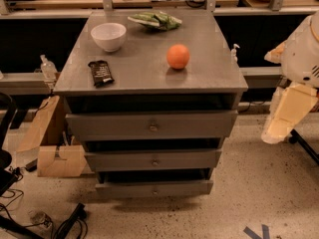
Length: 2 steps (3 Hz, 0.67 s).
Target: Open bottom drawer
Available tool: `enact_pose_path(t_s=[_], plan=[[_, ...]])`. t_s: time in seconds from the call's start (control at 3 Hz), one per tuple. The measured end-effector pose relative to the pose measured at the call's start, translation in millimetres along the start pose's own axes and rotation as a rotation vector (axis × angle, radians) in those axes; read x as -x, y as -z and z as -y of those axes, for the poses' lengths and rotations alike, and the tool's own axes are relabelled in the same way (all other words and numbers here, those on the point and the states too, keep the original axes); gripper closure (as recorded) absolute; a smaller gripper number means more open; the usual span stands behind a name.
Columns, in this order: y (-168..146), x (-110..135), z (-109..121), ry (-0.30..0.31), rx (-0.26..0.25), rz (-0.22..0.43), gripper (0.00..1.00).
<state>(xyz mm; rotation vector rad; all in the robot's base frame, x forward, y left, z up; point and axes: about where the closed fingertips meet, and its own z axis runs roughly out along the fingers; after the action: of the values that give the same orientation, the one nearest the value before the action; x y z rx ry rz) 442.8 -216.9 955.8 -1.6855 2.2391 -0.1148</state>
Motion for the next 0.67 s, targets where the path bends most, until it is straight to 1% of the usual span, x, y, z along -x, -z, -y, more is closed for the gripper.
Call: enact_pose_path(t_s=[0.33, 0.67], plan=[[-40.6, -13.5, -14.0, -0.005, -0.006, 0.026, 0.00], [-95.9, -37.5, -36.1, 0.004, -0.008, 0.049, 0.00]])
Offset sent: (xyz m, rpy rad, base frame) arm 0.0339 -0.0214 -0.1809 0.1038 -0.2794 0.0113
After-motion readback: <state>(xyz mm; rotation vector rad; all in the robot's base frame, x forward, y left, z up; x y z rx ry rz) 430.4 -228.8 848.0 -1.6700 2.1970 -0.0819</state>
